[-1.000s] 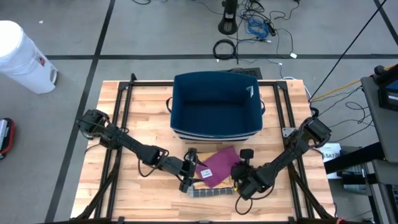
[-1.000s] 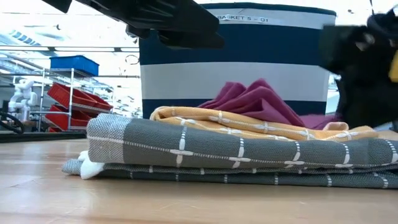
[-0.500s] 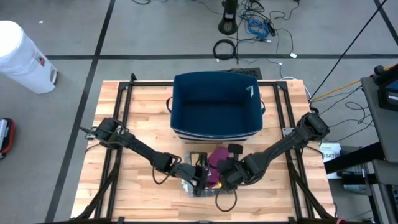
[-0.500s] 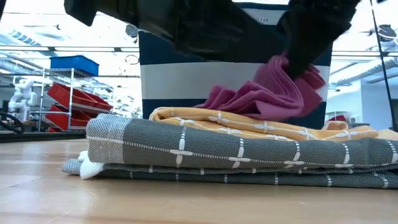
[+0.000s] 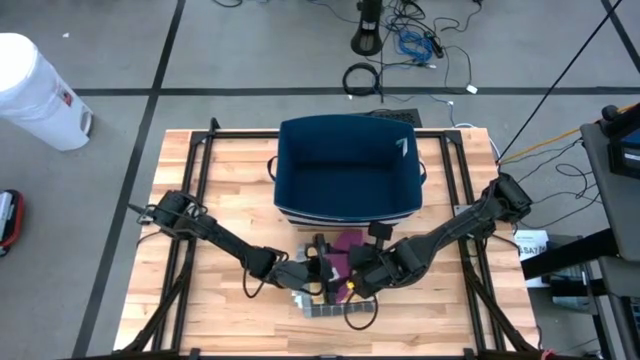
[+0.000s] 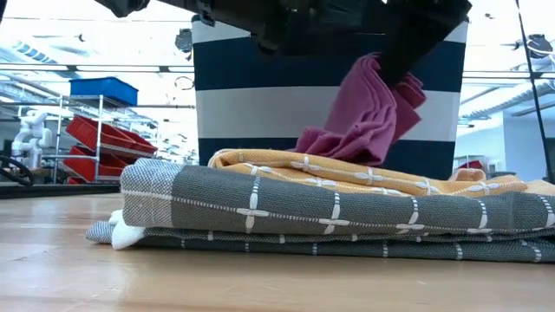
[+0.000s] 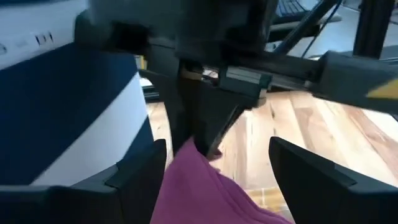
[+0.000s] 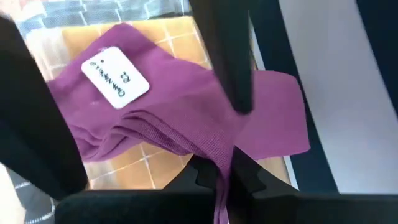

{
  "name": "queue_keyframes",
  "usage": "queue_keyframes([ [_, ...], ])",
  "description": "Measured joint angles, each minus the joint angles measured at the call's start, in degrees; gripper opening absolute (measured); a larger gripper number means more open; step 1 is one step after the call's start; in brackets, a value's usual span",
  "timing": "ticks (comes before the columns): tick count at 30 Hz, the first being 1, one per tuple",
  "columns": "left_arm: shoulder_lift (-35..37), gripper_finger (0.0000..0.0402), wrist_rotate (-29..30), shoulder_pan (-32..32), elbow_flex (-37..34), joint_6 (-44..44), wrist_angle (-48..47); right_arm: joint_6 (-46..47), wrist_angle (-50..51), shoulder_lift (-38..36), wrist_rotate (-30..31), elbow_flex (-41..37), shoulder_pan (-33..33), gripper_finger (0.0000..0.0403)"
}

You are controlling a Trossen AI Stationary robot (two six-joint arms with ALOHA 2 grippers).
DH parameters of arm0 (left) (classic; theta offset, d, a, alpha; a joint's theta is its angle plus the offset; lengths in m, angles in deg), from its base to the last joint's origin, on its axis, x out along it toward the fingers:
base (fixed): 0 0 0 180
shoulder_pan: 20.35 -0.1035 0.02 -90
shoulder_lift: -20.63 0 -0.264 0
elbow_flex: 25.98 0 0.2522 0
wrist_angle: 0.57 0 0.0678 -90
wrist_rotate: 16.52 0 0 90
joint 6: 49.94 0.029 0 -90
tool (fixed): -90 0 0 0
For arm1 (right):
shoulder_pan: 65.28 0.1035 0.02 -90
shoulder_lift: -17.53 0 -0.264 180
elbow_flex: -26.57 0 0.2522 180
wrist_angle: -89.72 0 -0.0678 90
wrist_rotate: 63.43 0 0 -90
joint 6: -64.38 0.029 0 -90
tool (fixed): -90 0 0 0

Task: Fold towel
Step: Stack the stacked towels on the gray towel

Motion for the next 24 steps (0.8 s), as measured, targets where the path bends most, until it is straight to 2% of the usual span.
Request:
queue_keyframes([
  [9, -1.3, 0.0291, 3.6, -0.2, 0.0, -2.9, -2.7, -1.1, -1.8, 0.0, 0.6, 0.0, -1.1, 0.0000],
  [15, -1.3, 0.0291, 11.6, -0.1, 0.0, -2.8, -5.3, -1.0, -1.8, 0.0, 0.8, 0.0, -1.1, 0.0000],
  [20, -1.3, 0.0291, 15.1, -0.5, 0.0, -4.9, -11.6, -1.0, -1.7, 0.0, 0.7, 0.0, -1.0, 0.0000],
  [24, -1.3, 0.0278, 16.2, -0.5, 0.0, -5.6, -13.0, -1.0, -1.7, 0.0, 0.8, 0.0, -1.0, 0.0000],
])
